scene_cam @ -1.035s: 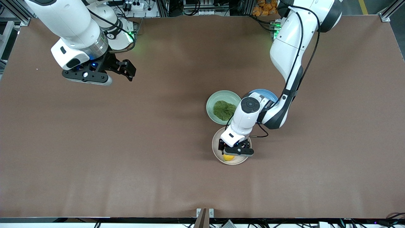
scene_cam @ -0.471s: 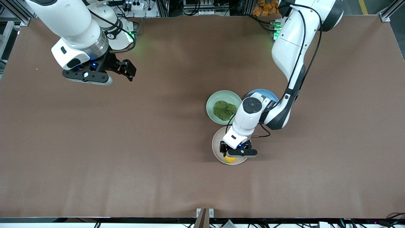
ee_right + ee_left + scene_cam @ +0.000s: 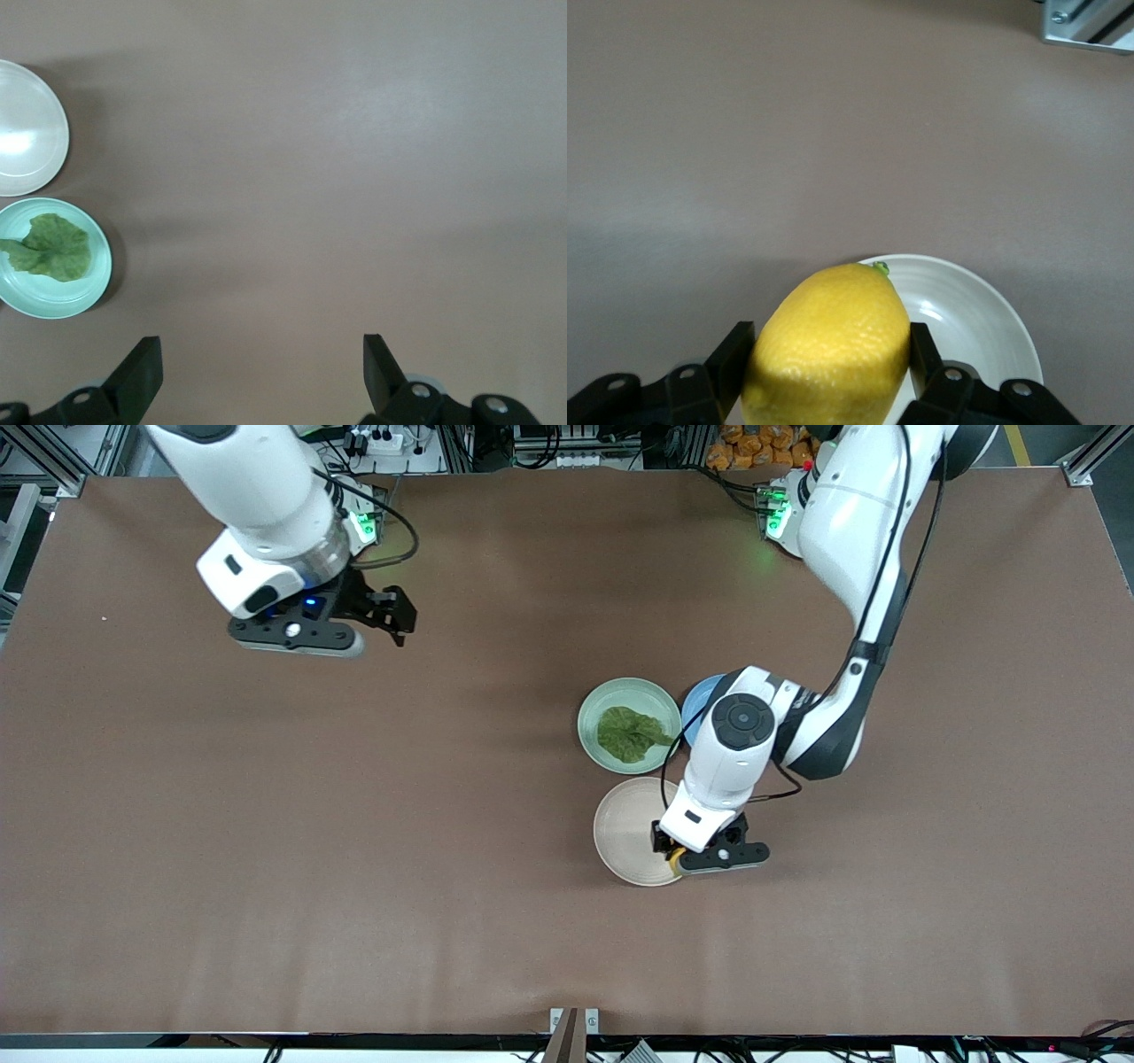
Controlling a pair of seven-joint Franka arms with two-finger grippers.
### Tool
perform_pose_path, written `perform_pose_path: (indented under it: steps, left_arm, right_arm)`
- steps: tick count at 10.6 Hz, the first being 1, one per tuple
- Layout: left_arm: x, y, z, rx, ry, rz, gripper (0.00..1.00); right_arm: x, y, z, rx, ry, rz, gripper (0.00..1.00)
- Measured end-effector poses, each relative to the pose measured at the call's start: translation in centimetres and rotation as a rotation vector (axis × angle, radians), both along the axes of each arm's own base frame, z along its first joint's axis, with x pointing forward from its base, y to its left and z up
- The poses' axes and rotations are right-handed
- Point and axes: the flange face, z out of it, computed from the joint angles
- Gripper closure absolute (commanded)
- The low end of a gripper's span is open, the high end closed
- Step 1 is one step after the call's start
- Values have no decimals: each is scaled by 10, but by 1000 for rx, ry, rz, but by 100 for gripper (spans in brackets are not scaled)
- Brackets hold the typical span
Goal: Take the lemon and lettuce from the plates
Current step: 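Lift the lemon with the left gripper while the right gripper reaches the lettuce, then grasp the lettuce with the right gripper while the left gripper lowers the lemon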
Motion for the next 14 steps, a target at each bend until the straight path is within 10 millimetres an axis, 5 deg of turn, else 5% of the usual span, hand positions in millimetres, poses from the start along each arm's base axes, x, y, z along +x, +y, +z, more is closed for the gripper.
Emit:
perform_pose_path:
  steps: [4,10,12,14]
  left_arm:
    - [-6,43,63,15,107,97,100]
    - [-46,165,119,-50,202,298,100]
    - [-68,186,127,-48,211,323,100]
    - [-94,197,134,-43,218,331,100]
  right_arm:
    - [-27,100,-50,7,-31,-89,1]
    - [-105,272,-188,76,-119,-208,3]
    - [-112,312,-242,65,-181,-291,4]
    - [-102,332,-287,82,-201,-320,5]
